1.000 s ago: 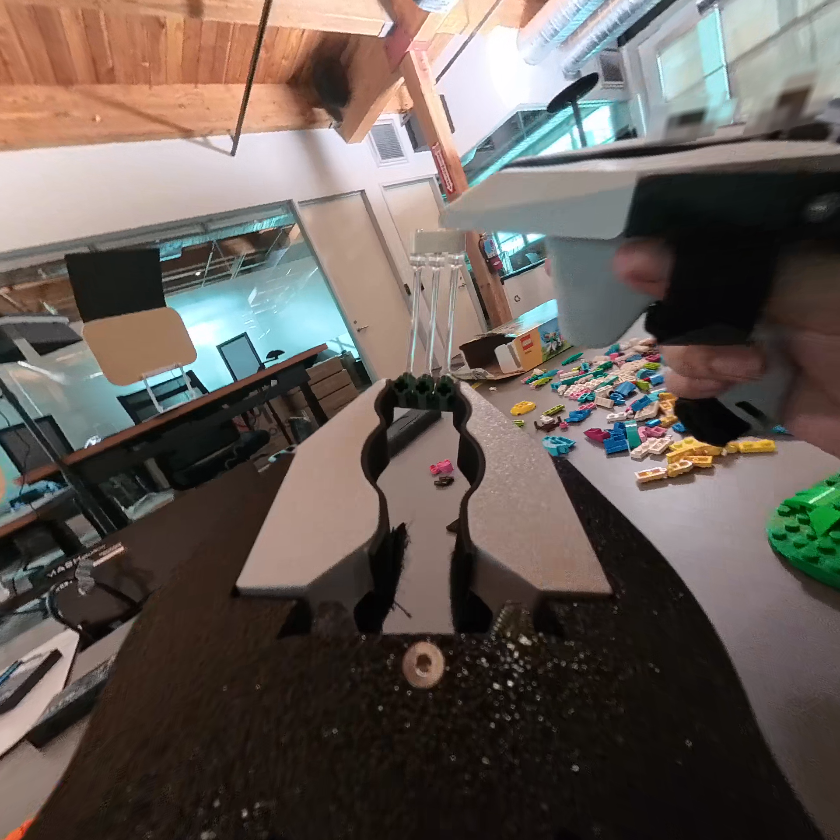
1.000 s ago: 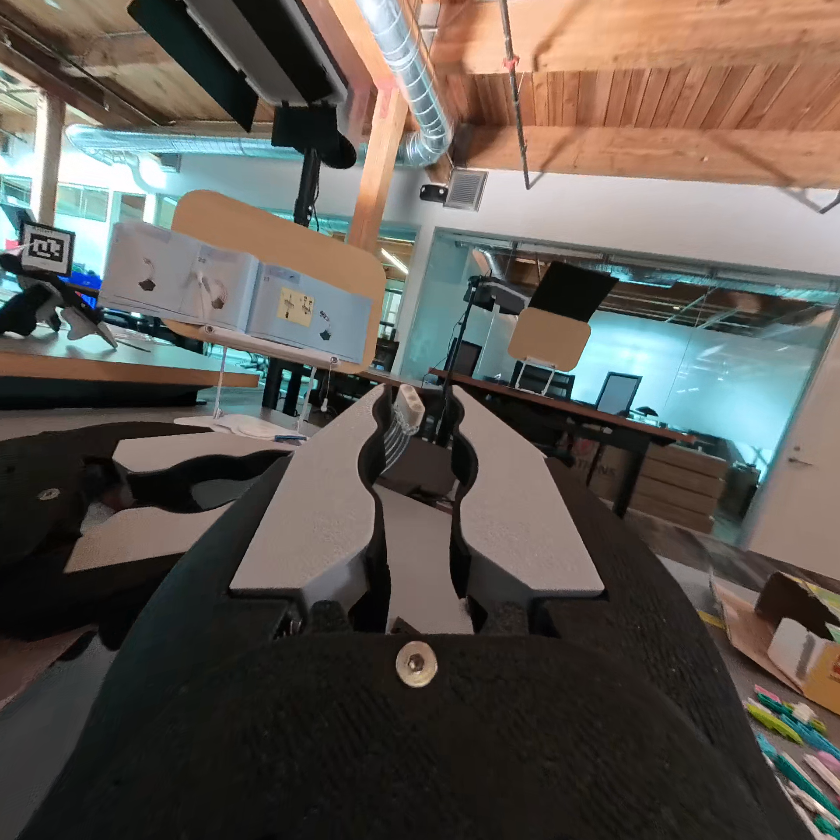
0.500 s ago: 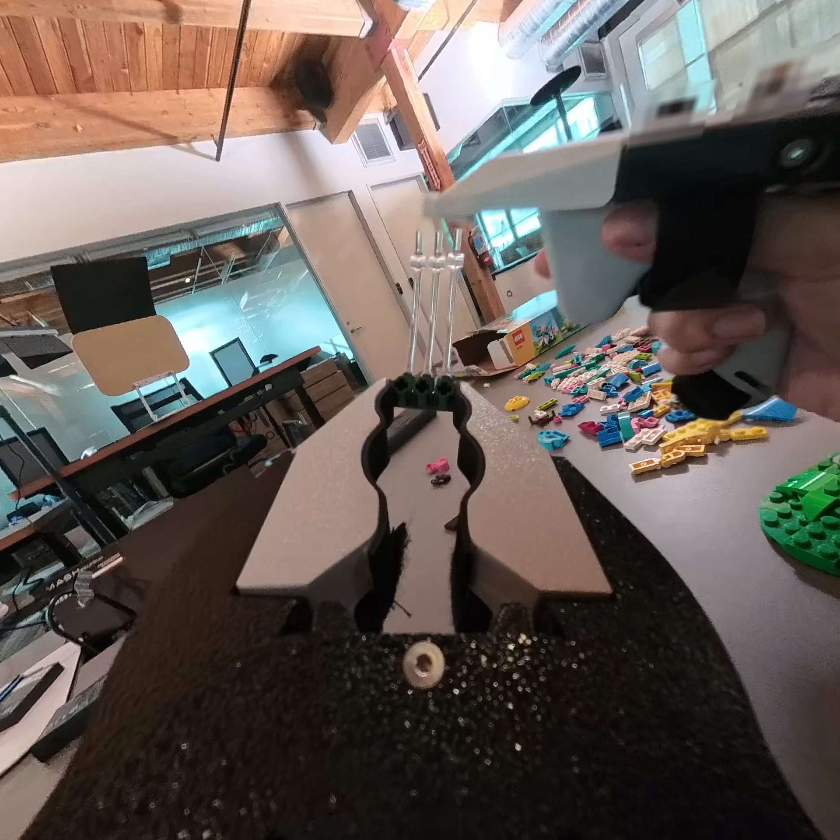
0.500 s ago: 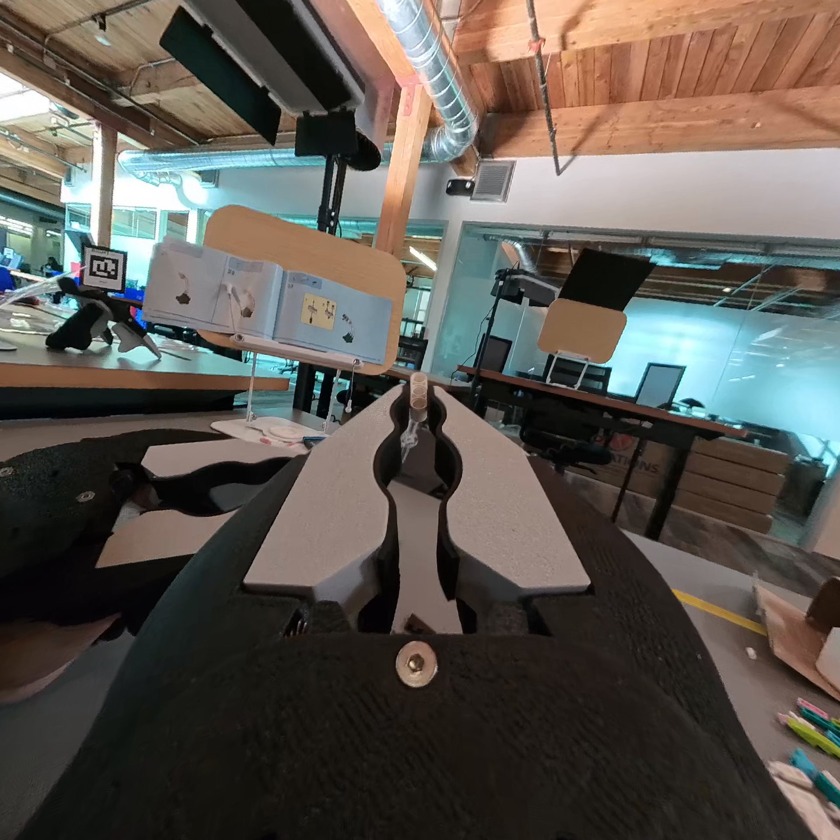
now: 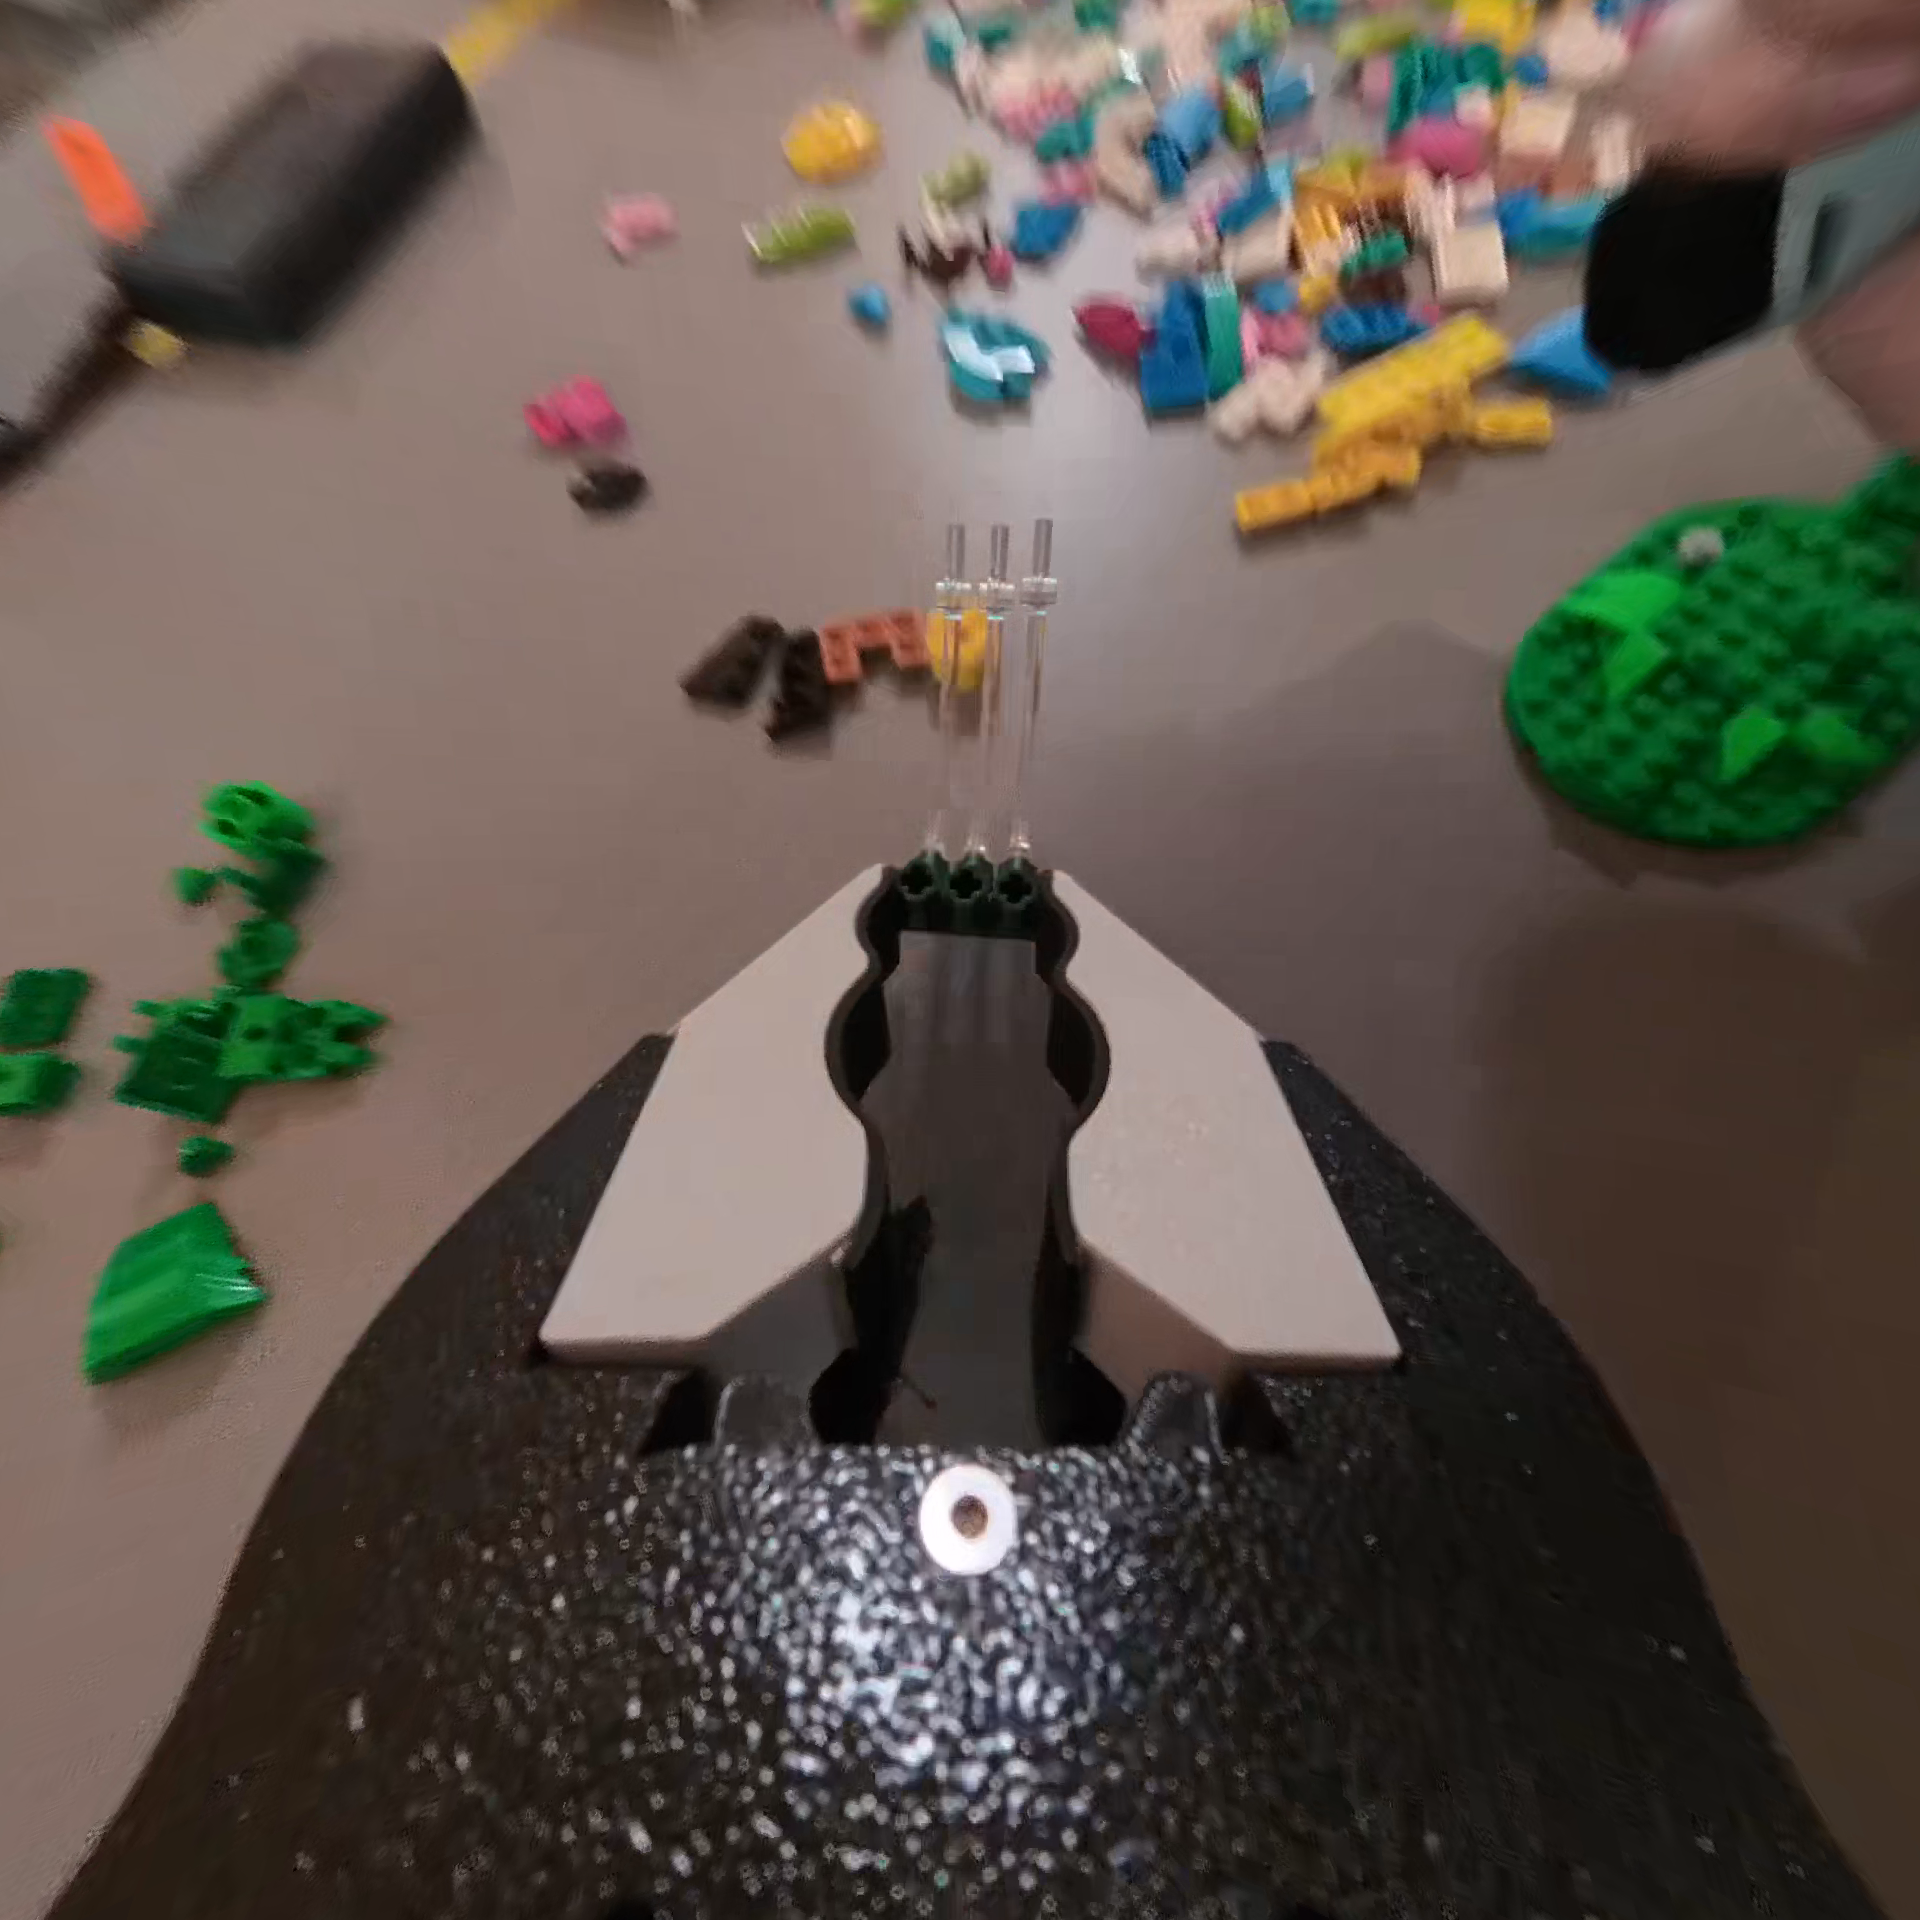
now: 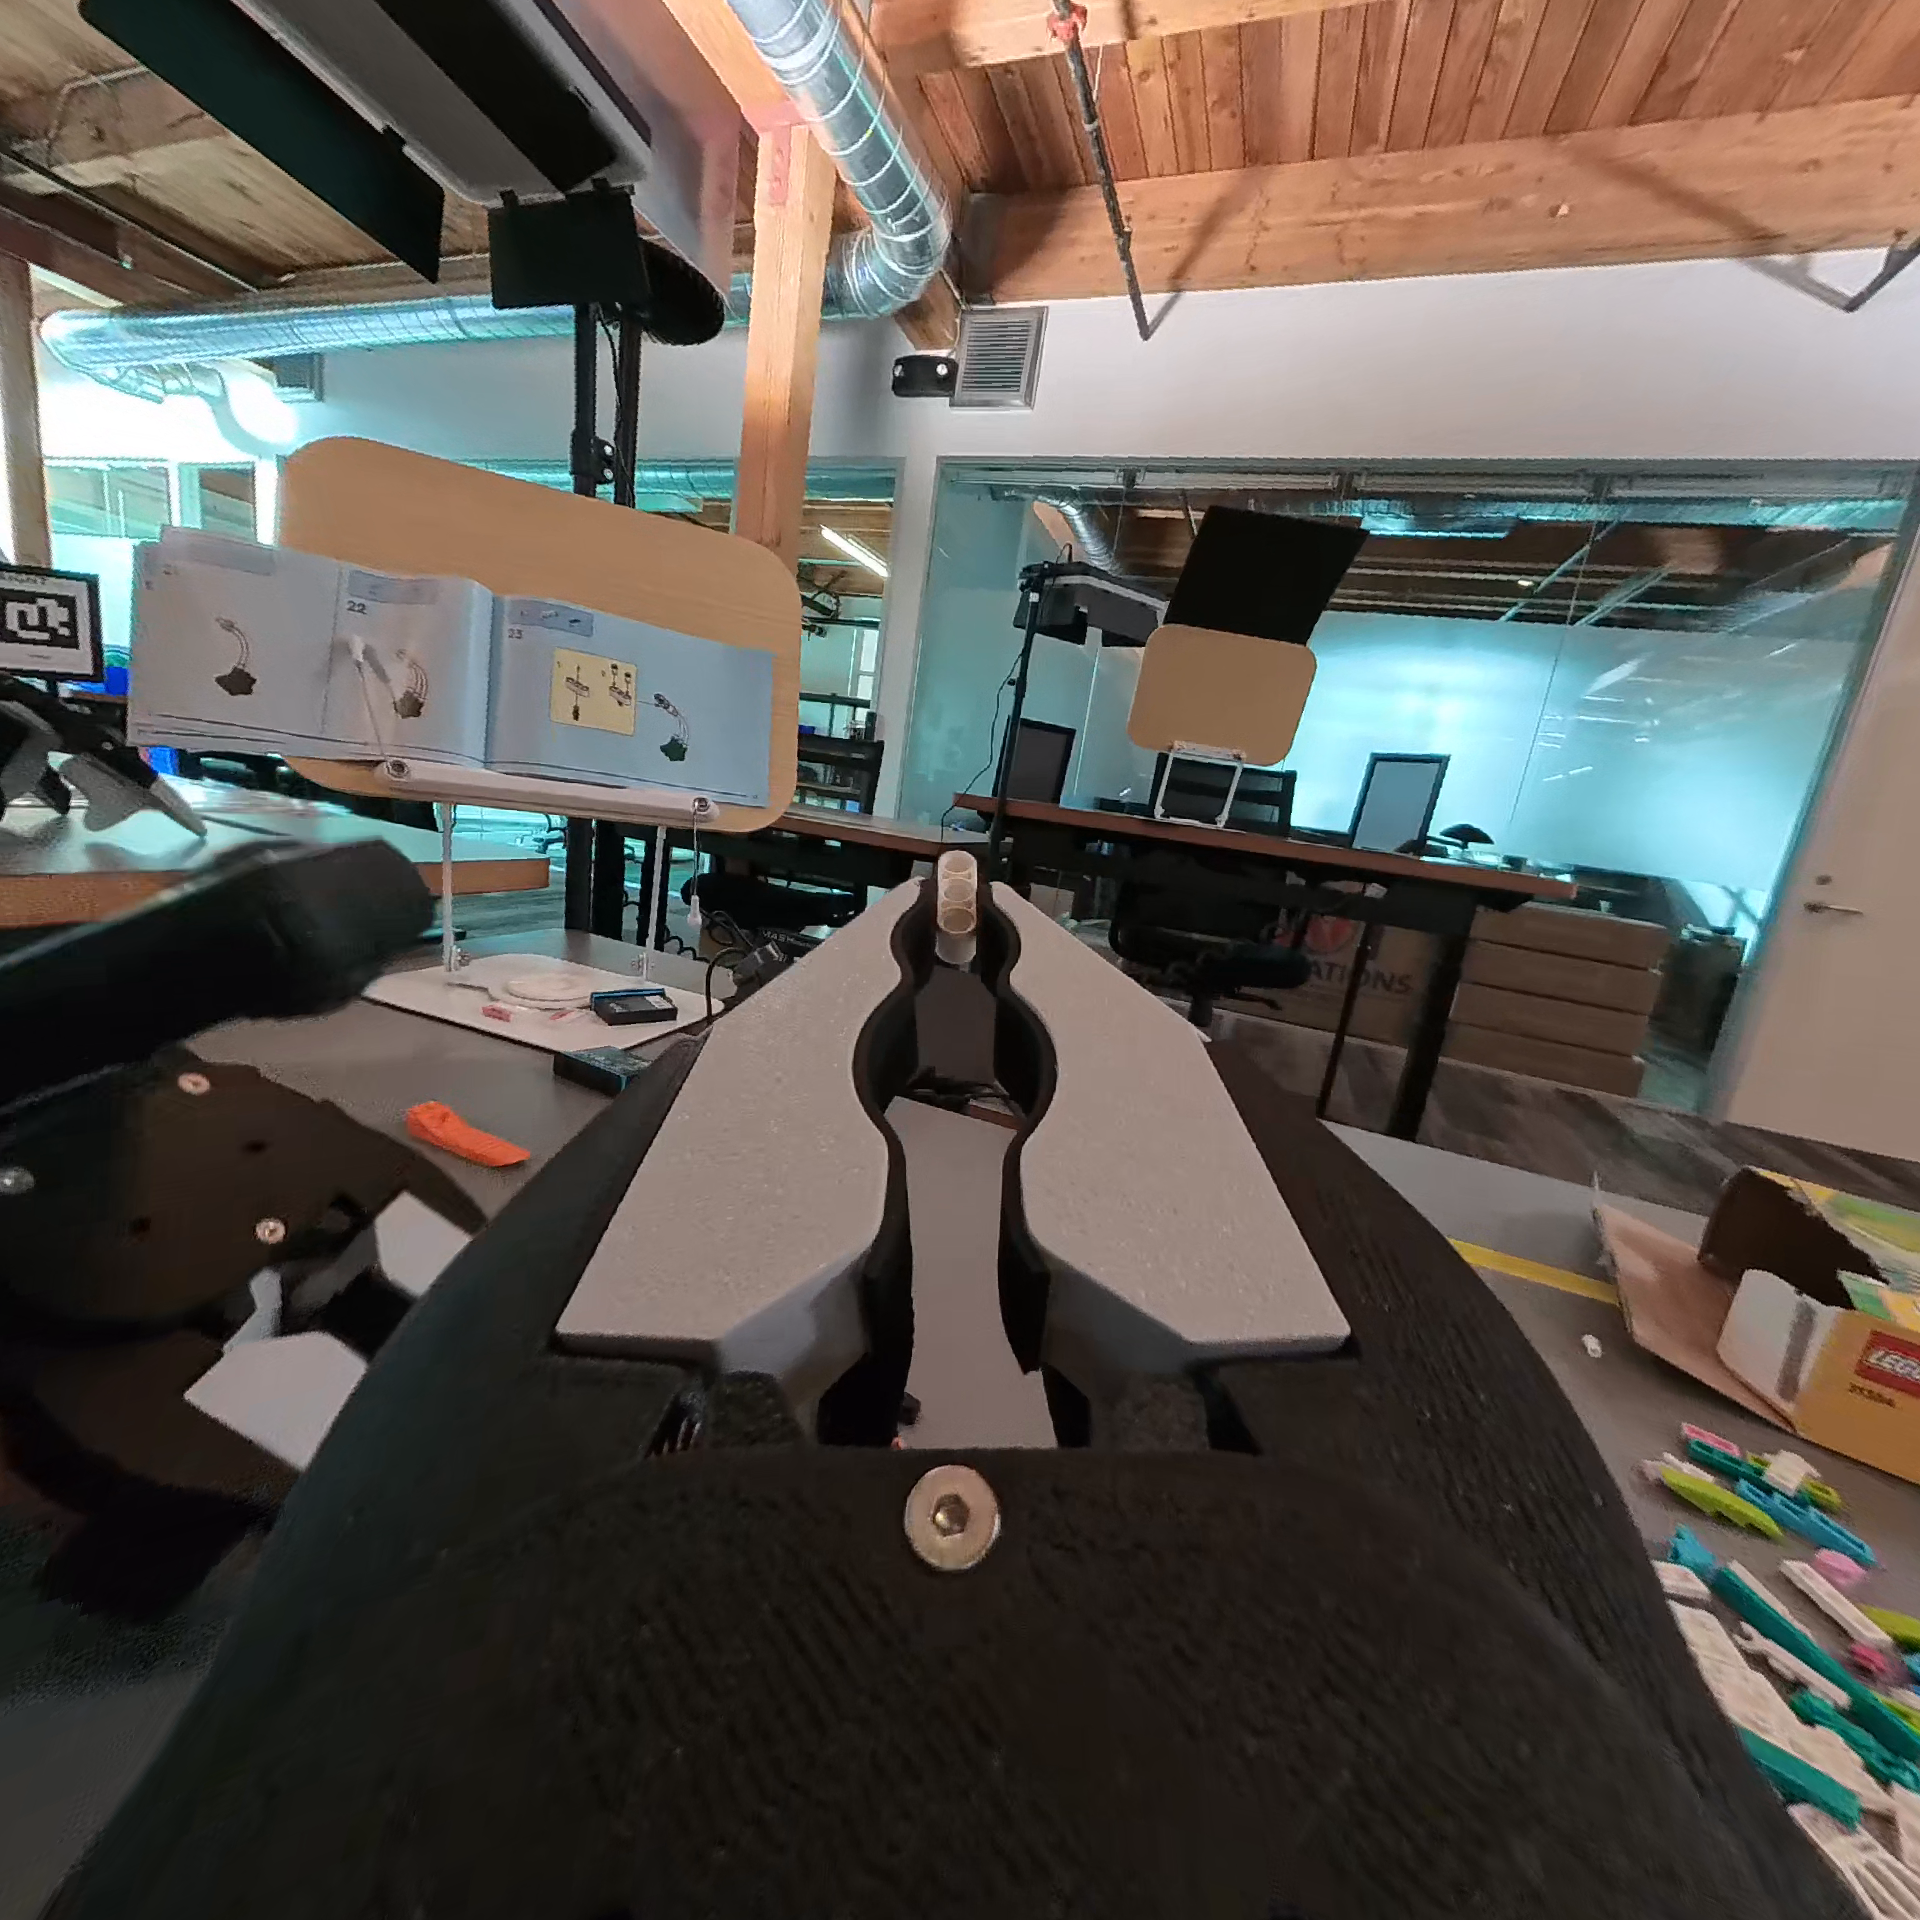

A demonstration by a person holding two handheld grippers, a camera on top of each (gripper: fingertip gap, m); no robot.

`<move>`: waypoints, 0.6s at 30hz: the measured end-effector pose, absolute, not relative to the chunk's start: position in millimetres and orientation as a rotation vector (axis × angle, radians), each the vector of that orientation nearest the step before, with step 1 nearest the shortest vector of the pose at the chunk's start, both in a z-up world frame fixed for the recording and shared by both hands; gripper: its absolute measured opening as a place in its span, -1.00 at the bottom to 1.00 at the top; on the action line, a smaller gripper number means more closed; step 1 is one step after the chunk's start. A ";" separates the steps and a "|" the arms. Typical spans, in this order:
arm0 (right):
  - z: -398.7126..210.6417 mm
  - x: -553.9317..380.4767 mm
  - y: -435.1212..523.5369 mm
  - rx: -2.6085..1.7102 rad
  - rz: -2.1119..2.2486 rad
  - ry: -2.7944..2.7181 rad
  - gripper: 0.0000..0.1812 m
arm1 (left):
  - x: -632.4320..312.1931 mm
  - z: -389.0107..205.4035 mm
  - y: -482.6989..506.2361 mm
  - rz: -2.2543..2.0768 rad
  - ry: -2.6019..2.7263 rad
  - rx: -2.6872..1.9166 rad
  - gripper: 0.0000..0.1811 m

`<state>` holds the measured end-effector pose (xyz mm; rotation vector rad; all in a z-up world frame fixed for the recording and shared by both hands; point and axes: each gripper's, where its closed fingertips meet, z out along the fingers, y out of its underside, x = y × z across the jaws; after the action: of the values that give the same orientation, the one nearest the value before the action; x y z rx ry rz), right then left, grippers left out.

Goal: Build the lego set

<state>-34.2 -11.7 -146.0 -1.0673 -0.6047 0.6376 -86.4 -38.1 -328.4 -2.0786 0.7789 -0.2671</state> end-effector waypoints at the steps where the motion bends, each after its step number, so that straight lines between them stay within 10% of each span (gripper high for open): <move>1: -146.1 -34.1 -11.6 -1.067 0.636 -0.605 -0.93 | -84.9 -337.1 -43.0 -0.297 0.809 -2.120 -0.73; 7: -148.7 -36.6 -11.5 -1.074 0.655 -0.614 -0.93 | -79.1 -337.3 -47.2 -0.386 0.782 -2.132 -0.73; 12: -152.0 -41.7 -13.4 -1.079 0.667 -0.646 -0.93 | -74.9 -323.3 -42.4 -0.339 0.795 -2.048 -0.20; 18: -155.9 -60.5 -35.3 -1.002 0.724 -0.858 -0.93 | -65.7 -224.6 -46.1 -0.230 0.703 -1.463 -0.44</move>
<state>-60.5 -35.3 -155.9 -1.0015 -0.8584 0.7238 -65.7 -46.1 -224.6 -1.4628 0.7034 -0.2300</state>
